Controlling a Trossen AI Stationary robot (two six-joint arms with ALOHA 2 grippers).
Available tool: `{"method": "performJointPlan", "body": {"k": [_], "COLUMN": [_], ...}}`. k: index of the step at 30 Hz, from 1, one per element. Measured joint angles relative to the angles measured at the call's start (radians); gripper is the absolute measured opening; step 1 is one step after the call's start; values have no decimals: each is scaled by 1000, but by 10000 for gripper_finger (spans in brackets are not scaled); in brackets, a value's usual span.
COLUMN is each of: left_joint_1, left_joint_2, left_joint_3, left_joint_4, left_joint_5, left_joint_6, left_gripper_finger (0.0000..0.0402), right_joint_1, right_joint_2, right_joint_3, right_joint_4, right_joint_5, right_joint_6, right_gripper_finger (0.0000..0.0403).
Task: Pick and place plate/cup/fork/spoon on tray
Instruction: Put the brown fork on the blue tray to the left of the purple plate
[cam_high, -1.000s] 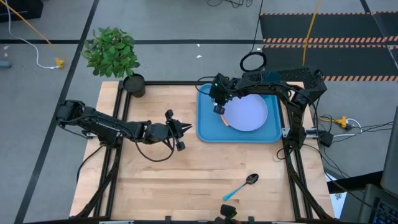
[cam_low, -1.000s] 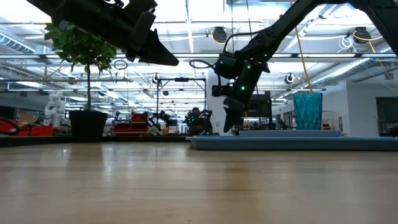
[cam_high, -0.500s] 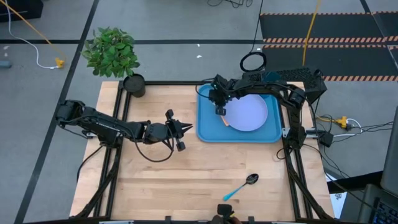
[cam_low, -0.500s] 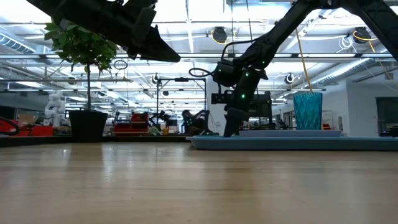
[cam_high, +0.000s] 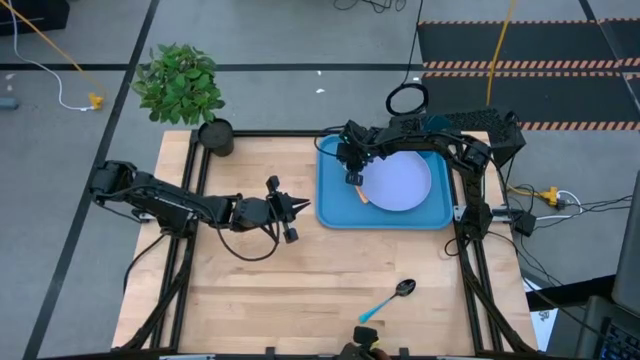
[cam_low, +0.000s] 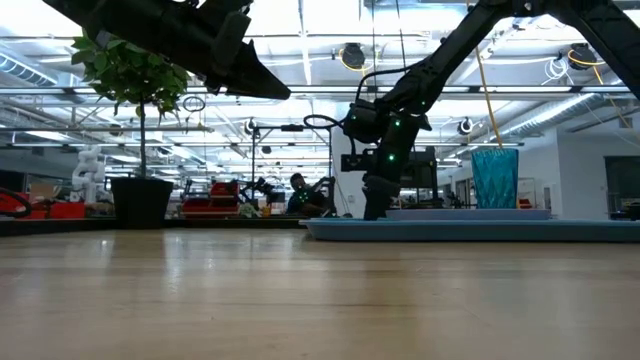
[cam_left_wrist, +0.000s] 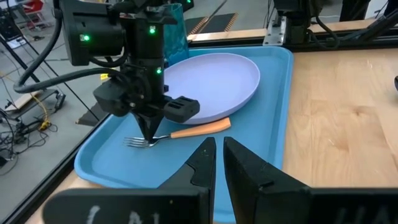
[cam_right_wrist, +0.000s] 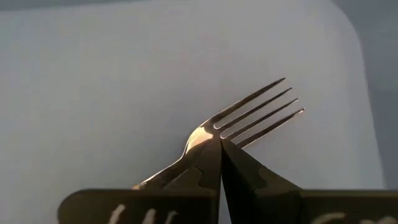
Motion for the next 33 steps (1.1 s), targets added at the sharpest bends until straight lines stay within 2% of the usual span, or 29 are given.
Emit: {"method": "performJointPlan", "body": {"k": [13, 28, 33], "left_joint_1": [0, -15, -19], "left_joint_2": [0, 0, 0], "left_joint_3": [0, 0, 0], "left_joint_4": [1, 3, 3], "left_joint_5": [0, 23, 23], "left_joint_6": [-1, -4, -4], "left_gripper_finger": [35, 35, 35], "right_joint_1": [-1, -1, 1], "right_joint_2": [2, 3, 4], "right_joint_3": [0, 1, 0], "right_joint_4": [-21, -14, 18], "right_joint_5": [0, 5, 4], "right_joint_6": [137, 425, 432], "right_gripper_finger": [4, 4, 4]}}
